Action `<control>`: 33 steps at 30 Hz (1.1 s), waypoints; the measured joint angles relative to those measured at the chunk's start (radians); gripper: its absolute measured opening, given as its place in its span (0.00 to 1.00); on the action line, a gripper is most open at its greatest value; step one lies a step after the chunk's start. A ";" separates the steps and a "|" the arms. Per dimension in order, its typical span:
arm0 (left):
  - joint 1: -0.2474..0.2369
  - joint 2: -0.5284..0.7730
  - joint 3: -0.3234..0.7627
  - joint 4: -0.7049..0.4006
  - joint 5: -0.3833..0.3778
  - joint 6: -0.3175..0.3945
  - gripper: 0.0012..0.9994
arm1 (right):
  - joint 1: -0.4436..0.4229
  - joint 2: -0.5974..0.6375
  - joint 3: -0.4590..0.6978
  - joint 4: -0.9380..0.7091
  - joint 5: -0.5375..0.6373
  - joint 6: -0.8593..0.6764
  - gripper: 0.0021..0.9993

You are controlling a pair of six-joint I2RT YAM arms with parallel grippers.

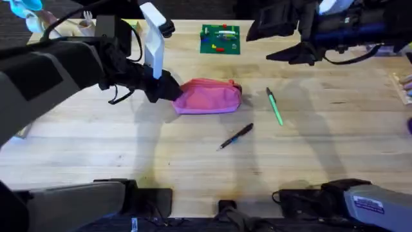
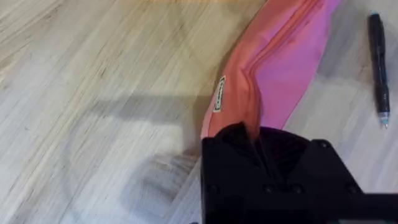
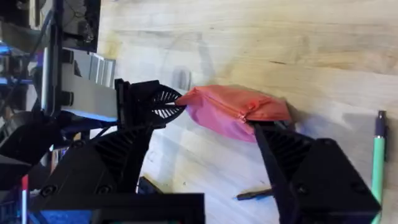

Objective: Unzip the bag, pick up the pens from the table one at a time and place them inside, then zip the bag closed.

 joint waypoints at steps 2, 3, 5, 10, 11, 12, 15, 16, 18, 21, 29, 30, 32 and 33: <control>0.000 0.000 0.000 0.000 0.000 0.000 0.04 | 0.000 0.000 0.000 0.000 0.000 0.005 1.00; 0.000 0.000 0.000 0.000 0.000 0.000 0.04 | 0.000 0.000 0.000 0.000 0.000 0.006 1.00; 0.000 0.000 0.000 0.000 0.000 0.000 0.04 | 0.000 0.000 0.000 0.000 0.000 0.009 1.00; 0.000 0.000 0.000 0.000 0.000 0.000 0.04 | 0.000 0.000 0.000 0.000 0.000 0.009 1.00; 0.000 0.000 0.000 0.000 0.000 0.000 0.04 | 0.000 0.000 0.000 0.000 0.000 0.009 1.00; 0.000 0.000 0.000 0.000 0.000 0.000 0.04 | 0.000 0.000 0.000 0.000 0.000 0.013 1.00; 0.000 0.000 0.000 0.000 0.000 0.000 0.04 | 0.000 0.000 0.000 0.000 0.000 0.026 1.00; 0.000 0.000 0.000 0.000 0.000 0.000 0.04 | 0.000 0.000 0.000 0.000 0.001 0.031 1.00; 0.000 0.000 0.000 0.000 0.000 0.000 0.04 | 0.002 0.000 0.000 0.001 0.009 0.035 1.00; 0.000 0.000 0.000 0.000 0.000 0.000 0.04 | 0.019 0.000 0.000 0.002 0.050 0.038 1.00; 0.000 0.000 0.000 0.000 0.000 0.000 0.04 | 0.194 0.000 0.000 0.007 0.297 0.030 1.00; 0.000 0.000 0.000 0.000 0.000 0.000 0.04 | 0.221 0.000 0.000 0.008 0.340 0.028 1.00; 0.000 0.000 0.000 0.000 0.000 0.000 0.04 | 0.255 0.000 0.000 0.008 0.406 0.026 1.00; 0.000 0.000 0.000 0.000 0.000 0.000 0.04 | 0.274 0.000 0.000 0.008 0.446 0.026 1.00</control>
